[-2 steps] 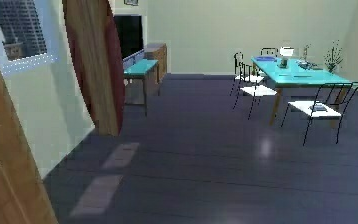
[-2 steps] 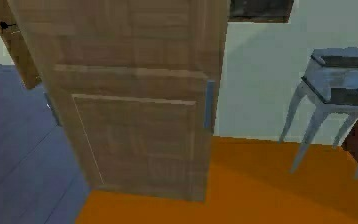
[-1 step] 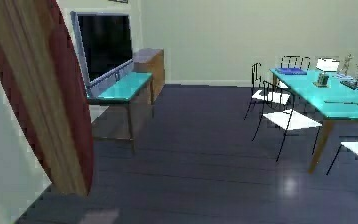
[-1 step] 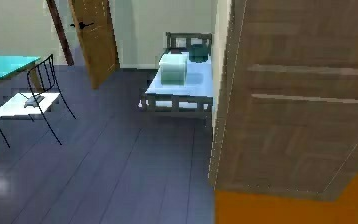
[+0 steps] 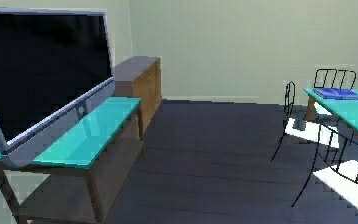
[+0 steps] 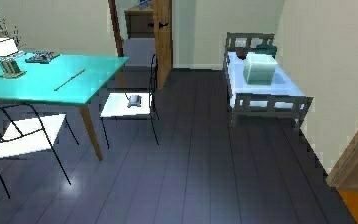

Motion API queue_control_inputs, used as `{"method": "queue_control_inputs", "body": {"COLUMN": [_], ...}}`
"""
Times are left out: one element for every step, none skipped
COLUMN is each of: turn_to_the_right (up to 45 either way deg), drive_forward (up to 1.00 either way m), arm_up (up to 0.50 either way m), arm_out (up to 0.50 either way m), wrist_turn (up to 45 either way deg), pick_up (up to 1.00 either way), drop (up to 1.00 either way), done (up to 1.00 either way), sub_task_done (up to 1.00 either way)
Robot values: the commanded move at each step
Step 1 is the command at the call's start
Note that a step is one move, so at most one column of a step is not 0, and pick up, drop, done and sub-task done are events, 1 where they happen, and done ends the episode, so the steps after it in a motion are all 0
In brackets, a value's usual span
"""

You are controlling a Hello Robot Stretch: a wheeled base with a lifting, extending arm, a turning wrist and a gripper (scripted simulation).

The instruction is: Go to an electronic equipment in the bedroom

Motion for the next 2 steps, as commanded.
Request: {"method": "queue_control_inputs", "body": {"turn_to_the_right": [-3.0,0.0], "drive_forward": [0.00,0.35], "arm_up": [0.00,0.00], "arm_out": [0.00,0.00], "wrist_turn": [0.0,0.0], "pick_up": [0.00,0.00], "drop": [0.00,0.00], "done": [0.00,0.00], "sub_task_done": [0.00,0.00]}}
